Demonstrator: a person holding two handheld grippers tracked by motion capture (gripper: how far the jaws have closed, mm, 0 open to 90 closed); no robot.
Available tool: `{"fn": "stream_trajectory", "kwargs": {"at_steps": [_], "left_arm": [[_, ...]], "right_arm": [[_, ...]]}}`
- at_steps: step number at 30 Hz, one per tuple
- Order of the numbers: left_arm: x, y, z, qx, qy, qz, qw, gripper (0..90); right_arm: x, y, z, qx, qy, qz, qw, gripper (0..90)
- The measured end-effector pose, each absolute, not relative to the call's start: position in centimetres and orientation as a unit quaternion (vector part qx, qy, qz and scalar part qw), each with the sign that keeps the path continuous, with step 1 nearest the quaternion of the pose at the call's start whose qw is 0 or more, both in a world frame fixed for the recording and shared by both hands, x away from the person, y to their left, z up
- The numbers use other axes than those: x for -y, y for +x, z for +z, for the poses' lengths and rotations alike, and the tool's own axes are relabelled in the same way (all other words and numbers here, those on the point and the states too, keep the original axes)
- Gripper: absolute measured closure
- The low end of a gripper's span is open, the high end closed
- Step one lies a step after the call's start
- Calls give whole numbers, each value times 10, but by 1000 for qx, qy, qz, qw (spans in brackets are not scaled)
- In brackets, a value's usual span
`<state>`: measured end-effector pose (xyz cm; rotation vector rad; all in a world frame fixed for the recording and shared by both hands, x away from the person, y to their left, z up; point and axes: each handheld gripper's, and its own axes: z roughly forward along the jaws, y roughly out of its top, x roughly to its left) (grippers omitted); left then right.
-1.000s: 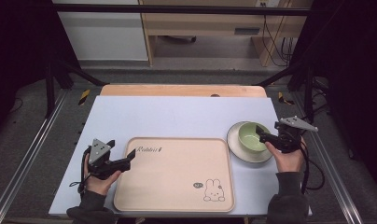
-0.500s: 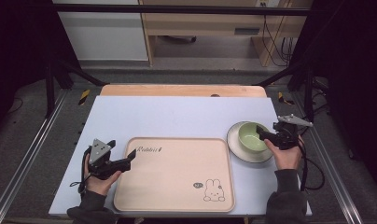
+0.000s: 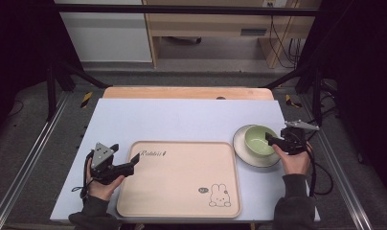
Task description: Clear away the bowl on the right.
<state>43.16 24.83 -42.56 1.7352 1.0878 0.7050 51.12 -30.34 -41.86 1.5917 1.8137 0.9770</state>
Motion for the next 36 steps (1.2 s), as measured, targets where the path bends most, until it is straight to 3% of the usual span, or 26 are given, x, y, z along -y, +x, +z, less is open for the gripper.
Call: {"fn": "stream_trajectory", "kwargs": {"at_steps": [17, 36], "left_arm": [[-246, 432, -427, -441, 713, 285, 464, 147], [-245, 433, -428, -439, 716, 284, 462, 151]], "right_arm": [[308, 518, -433, -680, 616, 323, 233, 497], [312, 524, -444, -687, 638, 294, 188, 748]]}}
